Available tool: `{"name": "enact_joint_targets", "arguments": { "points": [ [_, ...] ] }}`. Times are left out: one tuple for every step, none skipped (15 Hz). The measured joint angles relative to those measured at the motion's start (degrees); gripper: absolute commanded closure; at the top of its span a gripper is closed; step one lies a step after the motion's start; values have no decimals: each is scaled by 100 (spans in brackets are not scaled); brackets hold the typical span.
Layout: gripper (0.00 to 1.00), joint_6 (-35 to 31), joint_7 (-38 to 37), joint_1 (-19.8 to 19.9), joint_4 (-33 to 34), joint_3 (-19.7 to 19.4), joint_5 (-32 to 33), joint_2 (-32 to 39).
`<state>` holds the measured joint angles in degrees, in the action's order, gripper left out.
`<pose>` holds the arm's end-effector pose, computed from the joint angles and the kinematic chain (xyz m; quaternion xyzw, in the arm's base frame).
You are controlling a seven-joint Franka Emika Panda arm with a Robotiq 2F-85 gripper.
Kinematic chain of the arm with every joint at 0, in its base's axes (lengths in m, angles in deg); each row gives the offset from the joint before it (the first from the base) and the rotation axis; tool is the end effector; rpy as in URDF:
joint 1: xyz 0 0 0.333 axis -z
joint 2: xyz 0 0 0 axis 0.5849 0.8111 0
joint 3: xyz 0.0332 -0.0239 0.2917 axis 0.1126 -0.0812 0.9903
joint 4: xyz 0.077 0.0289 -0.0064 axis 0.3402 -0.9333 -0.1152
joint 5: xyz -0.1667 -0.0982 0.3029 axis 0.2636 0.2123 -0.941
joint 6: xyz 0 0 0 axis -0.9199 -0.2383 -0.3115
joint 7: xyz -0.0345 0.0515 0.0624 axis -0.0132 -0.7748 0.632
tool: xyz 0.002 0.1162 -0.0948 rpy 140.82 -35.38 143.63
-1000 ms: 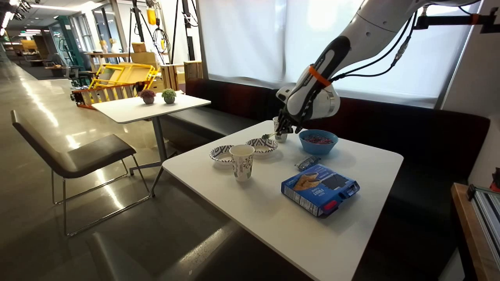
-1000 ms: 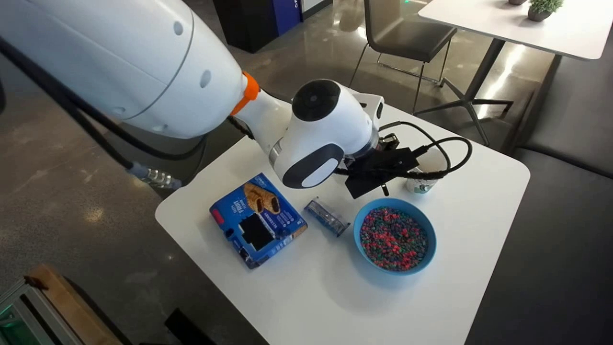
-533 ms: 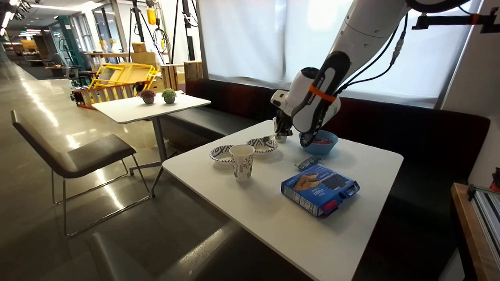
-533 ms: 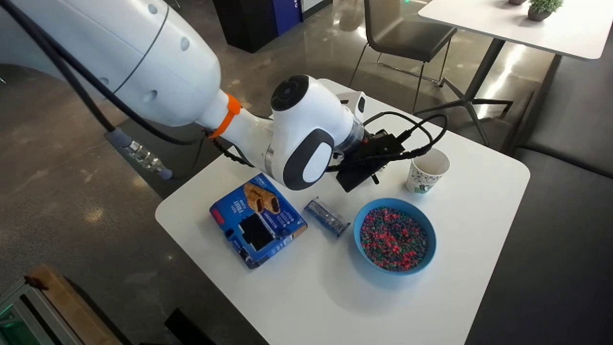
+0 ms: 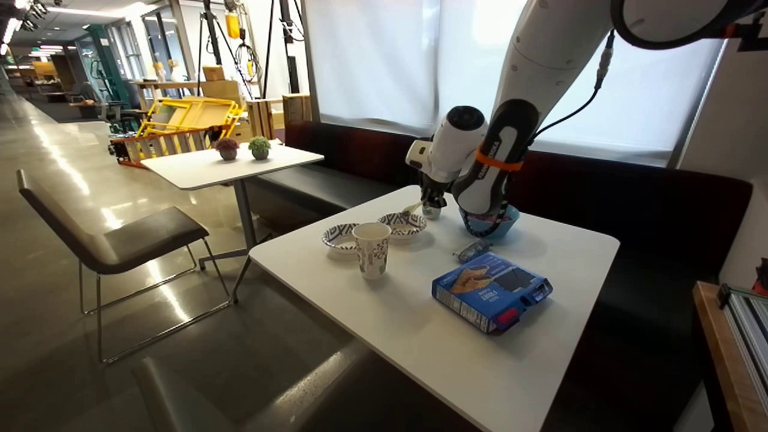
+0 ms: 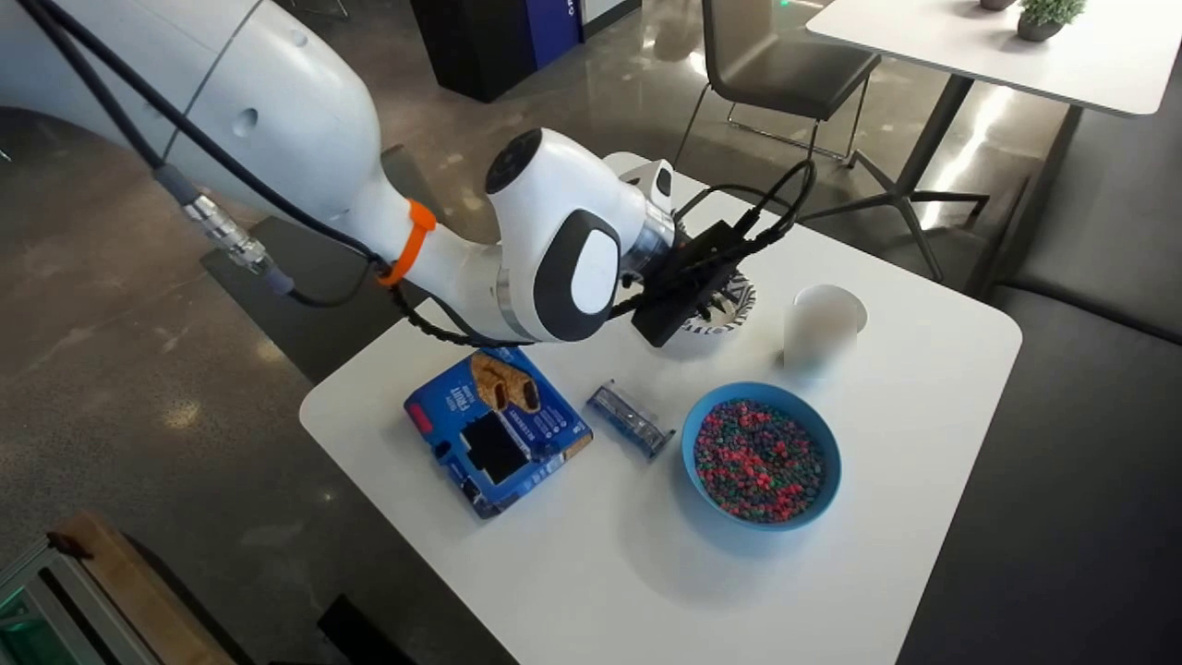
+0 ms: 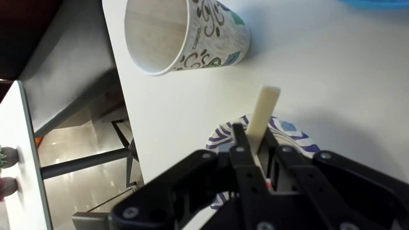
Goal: Place some cereal from the blue bowl into the black and white bowl on the right.
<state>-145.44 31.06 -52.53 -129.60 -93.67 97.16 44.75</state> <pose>0.6391 -0.1778 0.1437 0.8078 0.4671 0.0994 0.3455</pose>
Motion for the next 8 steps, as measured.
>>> {"name": "enact_joint_targets", "arguments": {
  "points": [
    [97,0,-125,-197,-26,-201,77,81],
    [97,0,-239,-382,-43,-395,147,174],
    [97,0,-350,-550,-50,-579,214,275],
    [97,0,-452,-694,-52,-740,270,375],
    [97,0,-548,-832,-53,-900,328,480],
    [97,0,-631,-964,-54,-1058,384,588],
    [97,0,-712,-1103,-55,-1221,445,701],
    [97,0,-782,-1247,-57,-1383,500,818]
  ]
}}
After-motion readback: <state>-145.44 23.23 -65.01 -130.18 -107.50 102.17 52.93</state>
